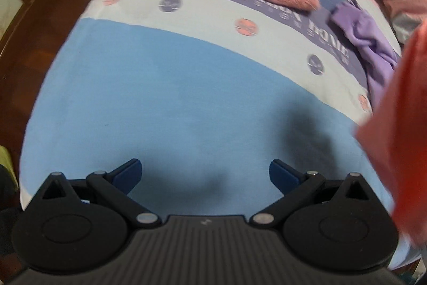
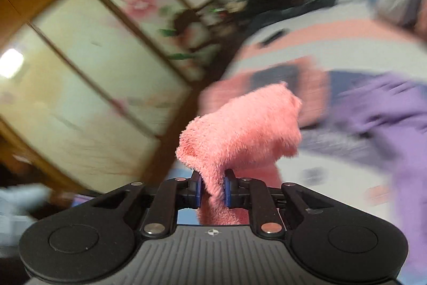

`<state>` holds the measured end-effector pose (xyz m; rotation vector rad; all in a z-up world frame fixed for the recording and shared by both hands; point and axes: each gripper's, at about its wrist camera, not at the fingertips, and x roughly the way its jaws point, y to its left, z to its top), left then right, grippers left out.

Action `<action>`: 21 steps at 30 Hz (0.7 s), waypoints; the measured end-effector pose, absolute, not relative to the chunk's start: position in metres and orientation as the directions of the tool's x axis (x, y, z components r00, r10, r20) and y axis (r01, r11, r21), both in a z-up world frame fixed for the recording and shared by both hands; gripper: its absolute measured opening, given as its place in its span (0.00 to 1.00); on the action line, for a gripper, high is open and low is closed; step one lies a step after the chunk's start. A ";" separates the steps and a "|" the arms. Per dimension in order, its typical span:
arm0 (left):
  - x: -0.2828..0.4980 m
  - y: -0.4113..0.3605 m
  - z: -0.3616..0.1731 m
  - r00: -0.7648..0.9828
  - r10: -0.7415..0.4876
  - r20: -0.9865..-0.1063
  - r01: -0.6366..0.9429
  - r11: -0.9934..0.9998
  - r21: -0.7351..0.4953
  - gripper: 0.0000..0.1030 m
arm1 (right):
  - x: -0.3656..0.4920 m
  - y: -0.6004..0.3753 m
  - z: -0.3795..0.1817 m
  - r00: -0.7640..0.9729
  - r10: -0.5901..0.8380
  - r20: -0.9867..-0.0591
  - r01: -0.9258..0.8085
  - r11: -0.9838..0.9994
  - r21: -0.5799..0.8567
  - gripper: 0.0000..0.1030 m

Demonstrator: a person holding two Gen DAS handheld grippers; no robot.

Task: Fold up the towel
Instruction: 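Reach the right tool to the salmon-pink towel and grasp its edge, then lift the salmon-pink towel with the right tool and drop it onto the blue sheet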

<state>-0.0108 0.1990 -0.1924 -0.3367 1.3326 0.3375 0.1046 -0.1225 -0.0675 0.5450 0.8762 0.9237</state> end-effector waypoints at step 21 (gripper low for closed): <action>-0.040 0.265 -0.267 0.128 0.004 -0.992 -0.299 0.954 -0.034 1.00 | 0.044 -0.032 -0.215 0.304 0.322 -0.896 -0.174 0.944 0.280 0.58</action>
